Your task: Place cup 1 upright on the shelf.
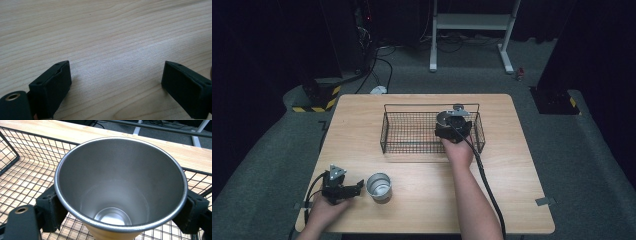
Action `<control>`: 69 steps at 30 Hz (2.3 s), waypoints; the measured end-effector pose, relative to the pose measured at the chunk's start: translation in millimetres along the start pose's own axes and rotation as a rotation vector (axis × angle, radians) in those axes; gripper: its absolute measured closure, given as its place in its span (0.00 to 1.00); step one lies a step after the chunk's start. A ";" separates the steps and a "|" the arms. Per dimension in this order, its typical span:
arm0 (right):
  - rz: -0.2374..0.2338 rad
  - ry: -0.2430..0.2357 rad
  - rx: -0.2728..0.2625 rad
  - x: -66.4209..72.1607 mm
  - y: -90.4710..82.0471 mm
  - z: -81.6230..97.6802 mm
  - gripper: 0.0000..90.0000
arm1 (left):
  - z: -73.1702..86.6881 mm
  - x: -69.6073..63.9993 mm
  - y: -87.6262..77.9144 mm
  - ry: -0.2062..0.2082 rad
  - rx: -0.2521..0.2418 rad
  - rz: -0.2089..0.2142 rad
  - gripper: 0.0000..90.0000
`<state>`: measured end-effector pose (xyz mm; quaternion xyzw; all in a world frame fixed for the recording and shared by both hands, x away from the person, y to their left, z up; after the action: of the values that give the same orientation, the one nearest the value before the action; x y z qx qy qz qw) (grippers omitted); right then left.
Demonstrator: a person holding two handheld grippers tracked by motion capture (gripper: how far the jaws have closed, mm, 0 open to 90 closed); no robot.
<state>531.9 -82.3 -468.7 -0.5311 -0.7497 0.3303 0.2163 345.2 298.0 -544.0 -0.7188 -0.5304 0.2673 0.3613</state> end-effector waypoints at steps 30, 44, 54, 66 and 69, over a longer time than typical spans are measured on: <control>-0.008 -0.002 0.015 -0.7 -1.4 6.4 0.15 | 0.0 0.0 -0.1 0.000 0.001 0.000 0.11; -0.001 -0.011 0.014 -1.5 -0.7 7.9 0.14 | 0.0 0.0 0.0 -0.001 0.001 0.001 0.11; 0.003 -0.014 0.022 -1.7 0.2 8.3 0.11 | 0.0 0.0 0.0 -0.001 0.000 0.000 0.11; 0.005 -0.008 0.030 -3.4 -1.1 10.7 0.11 | 0.0 0.0 -0.1 0.000 0.001 0.000 0.11; -0.003 -0.005 0.030 -3.5 -3.2 13.0 0.11 | 0.0 0.0 0.0 0.000 0.000 0.000 0.11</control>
<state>522.3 -89.8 -475.2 -0.5259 -0.7460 0.3424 0.2229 345.2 298.0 -544.0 -0.7188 -0.5304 0.2672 0.3614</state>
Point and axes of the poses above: each handheld gripper's, and its own axes: y roughly forward along the jaws, z roughly out of its underside, x roughly to its left, the point moved 2 cm from there along y, roughly forward along the jaws, and after that the axes turned 10 degrees about x, right-handed, at the moved point
